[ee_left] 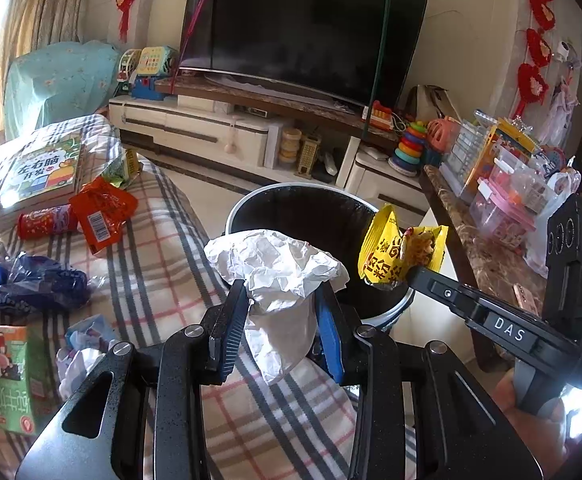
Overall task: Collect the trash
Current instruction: 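Carry the tissue and yellow bag over the bin and open both grippers, then grasp the green milk carton with left while right grasps the crumpled foil wrapper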
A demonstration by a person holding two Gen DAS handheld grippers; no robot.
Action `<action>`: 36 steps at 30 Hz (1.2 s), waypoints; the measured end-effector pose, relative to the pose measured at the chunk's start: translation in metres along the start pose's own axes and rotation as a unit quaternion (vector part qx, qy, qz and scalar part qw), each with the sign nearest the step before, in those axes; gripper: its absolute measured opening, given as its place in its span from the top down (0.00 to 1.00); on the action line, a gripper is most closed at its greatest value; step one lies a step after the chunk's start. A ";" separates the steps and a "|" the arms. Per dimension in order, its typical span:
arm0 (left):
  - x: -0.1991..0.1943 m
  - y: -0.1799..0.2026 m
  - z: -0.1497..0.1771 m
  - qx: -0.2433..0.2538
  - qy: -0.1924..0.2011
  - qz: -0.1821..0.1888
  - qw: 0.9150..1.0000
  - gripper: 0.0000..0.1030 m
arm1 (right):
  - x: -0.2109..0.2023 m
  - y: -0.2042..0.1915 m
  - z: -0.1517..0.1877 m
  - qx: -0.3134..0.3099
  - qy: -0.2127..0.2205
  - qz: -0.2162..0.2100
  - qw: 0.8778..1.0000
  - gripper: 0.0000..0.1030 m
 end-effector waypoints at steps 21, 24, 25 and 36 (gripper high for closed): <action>0.044 0.012 -0.012 0.002 -0.020 0.003 1.000 0.58 | 0.024 0.019 -0.012 -0.014 -0.022 0.014 1.000 0.89; 0.047 0.008 -0.012 -0.002 -0.023 0.001 1.000 0.45 | 0.026 0.021 -0.014 -0.012 -0.024 0.018 0.999 0.77; 0.048 0.007 -0.012 -0.005 -0.023 0.001 1.000 0.45 | 0.025 0.022 -0.014 -0.009 -0.023 0.017 1.000 0.72; 0.015 -0.007 -0.001 -0.009 -0.011 -0.015 1.000 0.34 | 0.009 0.011 -0.011 -0.003 -0.002 0.002 1.000 0.33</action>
Point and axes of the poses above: each gripper's, at about its wrist camera, not at the fingertips, and x roughly the way its jaws point, y to its right, z to its underside, the point moved 3 cm from there along x, roughly the way its jaws point, and after that the axes turned 13 degrees about y, right-handed, at the moved point
